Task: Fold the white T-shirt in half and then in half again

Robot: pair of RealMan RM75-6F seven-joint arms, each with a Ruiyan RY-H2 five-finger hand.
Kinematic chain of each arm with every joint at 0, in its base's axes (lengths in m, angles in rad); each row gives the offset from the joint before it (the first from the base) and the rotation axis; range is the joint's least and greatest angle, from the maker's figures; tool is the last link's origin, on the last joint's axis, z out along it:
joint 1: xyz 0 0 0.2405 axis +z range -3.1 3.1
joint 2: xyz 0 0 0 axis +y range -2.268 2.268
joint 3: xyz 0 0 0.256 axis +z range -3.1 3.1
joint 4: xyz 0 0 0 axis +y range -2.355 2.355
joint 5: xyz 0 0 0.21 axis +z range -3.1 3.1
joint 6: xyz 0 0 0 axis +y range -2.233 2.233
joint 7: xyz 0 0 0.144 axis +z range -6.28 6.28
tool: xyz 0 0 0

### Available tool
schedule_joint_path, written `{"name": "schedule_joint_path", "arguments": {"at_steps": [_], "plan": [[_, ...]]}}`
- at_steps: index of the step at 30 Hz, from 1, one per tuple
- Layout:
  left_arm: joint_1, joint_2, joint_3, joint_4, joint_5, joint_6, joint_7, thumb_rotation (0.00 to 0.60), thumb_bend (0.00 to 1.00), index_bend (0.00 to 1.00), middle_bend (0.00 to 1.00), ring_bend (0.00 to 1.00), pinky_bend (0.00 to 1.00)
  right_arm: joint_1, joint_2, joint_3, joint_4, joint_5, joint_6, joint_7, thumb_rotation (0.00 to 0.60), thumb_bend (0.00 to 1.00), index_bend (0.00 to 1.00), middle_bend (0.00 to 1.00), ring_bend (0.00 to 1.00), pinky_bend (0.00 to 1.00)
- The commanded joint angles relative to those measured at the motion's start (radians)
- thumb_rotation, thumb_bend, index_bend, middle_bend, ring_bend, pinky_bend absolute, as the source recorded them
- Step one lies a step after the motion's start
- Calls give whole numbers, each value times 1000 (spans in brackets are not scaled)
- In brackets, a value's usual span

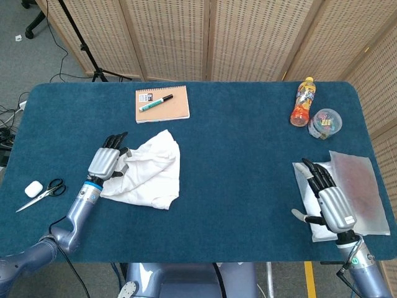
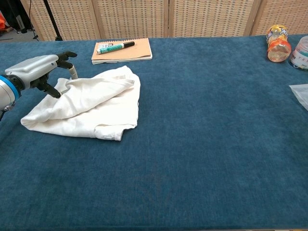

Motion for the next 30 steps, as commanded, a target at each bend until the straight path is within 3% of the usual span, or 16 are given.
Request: {"name": "schedule_joint_path", "arguments": {"at_steps": [1, 8, 14, 21, 30], "plan": [[2, 4, -1, -4, 6, 9, -6, 600, 378, 532, 0, 0, 0, 0, 0, 0, 0, 0, 0, 0, 600, 0, 0, 0, 0, 47], [8, 33, -2, -34, 27, 45, -5, 600, 406, 660, 0, 0, 0, 0, 0, -1, -2, -2, -1, -2, 600, 0, 0, 0, 0, 47], [16, 61, 2, -85, 46, 72, -12, 600, 431, 696, 0, 0, 0, -1, 0, -3, -4, -4, 0, -5, 600, 0, 0, 0, 0, 47], [23, 139, 24, -273, 122, 157, 27, 600, 434, 711, 0, 0, 0, -1, 1, -2, -6, -3, 0, -7, 600, 0, 0, 0, 0, 47], [24, 164, 68, -444, 168, 153, 163, 600, 423, 711, 0, 0, 0, -1, 4, -3, -10, -3, -1, -7, 600, 0, 0, 0, 0, 47]]}}
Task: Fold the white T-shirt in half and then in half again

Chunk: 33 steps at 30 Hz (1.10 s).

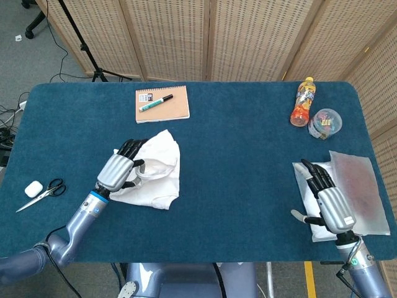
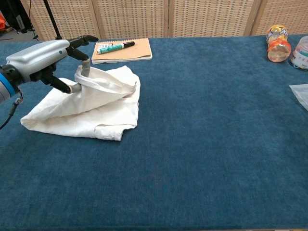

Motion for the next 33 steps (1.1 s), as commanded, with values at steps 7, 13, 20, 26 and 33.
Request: {"name": "schedule_joint_path", "arguments": {"at_steps": [7, 13, 20, 26, 33], "plan": [[-3, 3, 61, -79, 37, -46, 129, 600, 369, 705, 0, 0, 0, 0, 5, -3, -5, 0, -4, 2, 600, 0, 0, 0, 0, 47], [9, -9, 73, -72, 44, -39, 98, 600, 113, 50, 0, 0, 0, -1, 9, -4, -8, 1, -6, 1, 600, 0, 0, 0, 0, 47], [29, -11, 34, -58, 91, 98, -75, 600, 24, 0, 0, 0, 0, 0, 11, -5, -13, 0, -9, -1, 600, 0, 0, 0, 0, 47], [34, 8, 3, -46, 58, 102, -117, 600, 24, 0, 0, 0, 0, -1, 13, -5, -17, -1, -8, -3, 600, 0, 0, 0, 0, 47], [18, -39, -39, 28, -8, 54, -114, 600, 26, 0, 0, 0, 0, 1, 13, -5, -16, 1, -12, -2, 600, 0, 0, 0, 0, 47]]}}
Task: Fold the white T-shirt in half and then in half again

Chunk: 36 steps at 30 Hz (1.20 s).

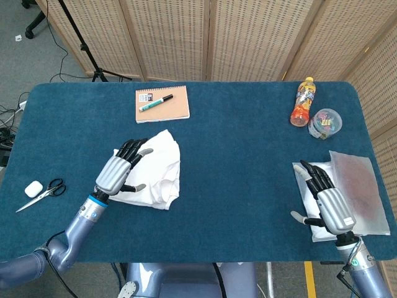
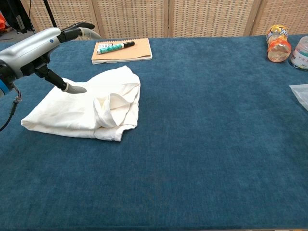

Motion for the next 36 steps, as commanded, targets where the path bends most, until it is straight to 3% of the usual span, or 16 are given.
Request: {"name": "schedule_joint_path", "arguments": {"at_steps": [1, 16, 22, 28, 36], "plan": [[-16, -37, -23, 43, -38, -41, 9, 600, 27, 0, 0, 0, 0, 1, 0, 0, 0, 1, -2, 0, 600, 0, 0, 0, 0, 47], [-63, -196, -20, 138, -75, -134, 79, 600, 30, 0, 0, 0, 0, 3, 1, 2, 4, 9, -11, 8, 600, 0, 0, 0, 0, 47], [-57, -216, -17, 166, -95, -153, 98, 600, 29, 0, 0, 0, 0, 2, 4, 2, 3, 9, -9, 13, 600, 0, 0, 0, 0, 47], [-49, -194, -30, 142, -83, -117, 46, 600, 29, 0, 0, 0, 0, 1, 5, 0, 2, 6, -7, 14, 600, 0, 0, 0, 0, 47], [-7, -44, -63, -28, -43, 15, -15, 600, 5, 0, 0, 0, 0, -1, 4, -2, 2, 1, -3, 6, 600, 0, 0, 0, 0, 47]]}}
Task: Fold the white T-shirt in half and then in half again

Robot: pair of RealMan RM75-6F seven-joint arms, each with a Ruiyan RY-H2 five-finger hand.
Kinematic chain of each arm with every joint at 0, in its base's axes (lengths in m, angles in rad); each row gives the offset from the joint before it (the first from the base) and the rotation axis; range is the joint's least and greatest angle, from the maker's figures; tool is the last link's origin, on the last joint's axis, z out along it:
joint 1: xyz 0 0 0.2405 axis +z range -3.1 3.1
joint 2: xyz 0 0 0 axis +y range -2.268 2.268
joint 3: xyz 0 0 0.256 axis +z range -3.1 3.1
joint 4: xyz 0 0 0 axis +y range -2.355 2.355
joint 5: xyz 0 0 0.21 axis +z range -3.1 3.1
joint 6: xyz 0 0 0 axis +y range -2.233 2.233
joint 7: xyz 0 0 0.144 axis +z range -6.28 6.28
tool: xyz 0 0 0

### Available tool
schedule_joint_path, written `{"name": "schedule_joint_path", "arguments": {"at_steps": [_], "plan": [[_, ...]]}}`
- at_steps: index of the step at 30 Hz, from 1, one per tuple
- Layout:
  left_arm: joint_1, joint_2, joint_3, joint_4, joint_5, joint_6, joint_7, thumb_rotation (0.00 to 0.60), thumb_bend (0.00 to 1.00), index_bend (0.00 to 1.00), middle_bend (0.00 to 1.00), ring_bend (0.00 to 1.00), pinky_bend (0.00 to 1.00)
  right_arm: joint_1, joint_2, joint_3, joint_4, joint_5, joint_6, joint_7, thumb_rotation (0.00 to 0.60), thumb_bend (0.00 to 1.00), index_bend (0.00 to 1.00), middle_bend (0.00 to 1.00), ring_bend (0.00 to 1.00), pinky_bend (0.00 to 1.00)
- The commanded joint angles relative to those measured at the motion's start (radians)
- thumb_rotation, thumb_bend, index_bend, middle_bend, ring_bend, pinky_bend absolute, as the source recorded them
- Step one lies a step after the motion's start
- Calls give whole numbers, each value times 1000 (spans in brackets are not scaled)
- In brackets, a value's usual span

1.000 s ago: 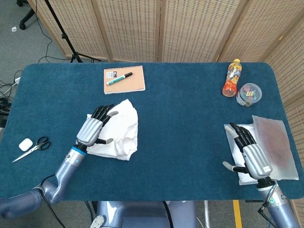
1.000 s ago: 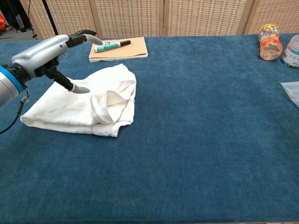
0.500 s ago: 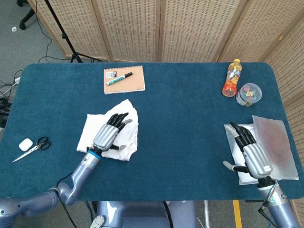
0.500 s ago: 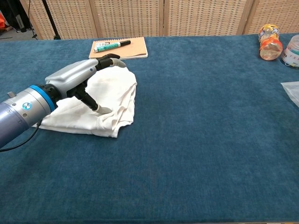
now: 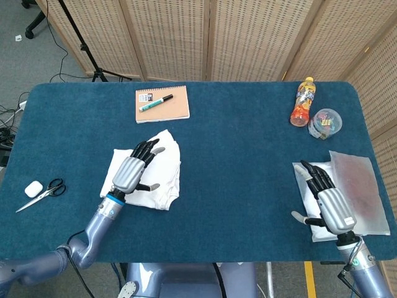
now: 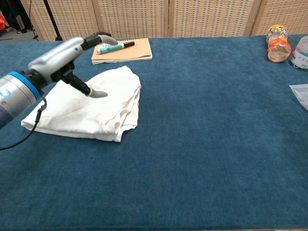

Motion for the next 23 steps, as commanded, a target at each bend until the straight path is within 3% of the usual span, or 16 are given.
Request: {"name": "schedule_joint_path", "arguments": {"at_steps": [1, 7, 10, 13, 20, 23], "plan": [[38, 98, -20, -104, 9, 64, 6, 600, 2, 0, 0, 0, 0, -1, 0, 1, -1, 0, 2, -4, 600, 0, 0, 0, 0, 47], [146, 294, -11, -294, -67, 123, 226, 600, 0, 0, 0, 0, 0, -14, -15, 18, 17, 6, 36, -118, 600, 0, 0, 0, 0, 16], [244, 419, 29, -383, -124, 172, 324, 600, 0, 0, 0, 0, 0, -26, -34, 35, 34, 14, 69, -239, 600, 0, 0, 0, 0, 0], [343, 523, 84, -454, -132, 230, 309, 600, 0, 0, 0, 0, 0, -36, -45, 41, 19, 28, 80, -301, 600, 0, 0, 0, 0, 0], [487, 561, 133, -426, -154, 333, 236, 600, 0, 0, 0, 0, 0, -48, -43, 45, -6, 52, 79, -370, 600, 0, 0, 0, 0, 0], [516, 562, 125, -424, -146, 376, 237, 600, 0, 0, 0, 0, 0, -50, -43, 45, -13, 64, 71, -387, 600, 0, 0, 0, 0, 0]]}}
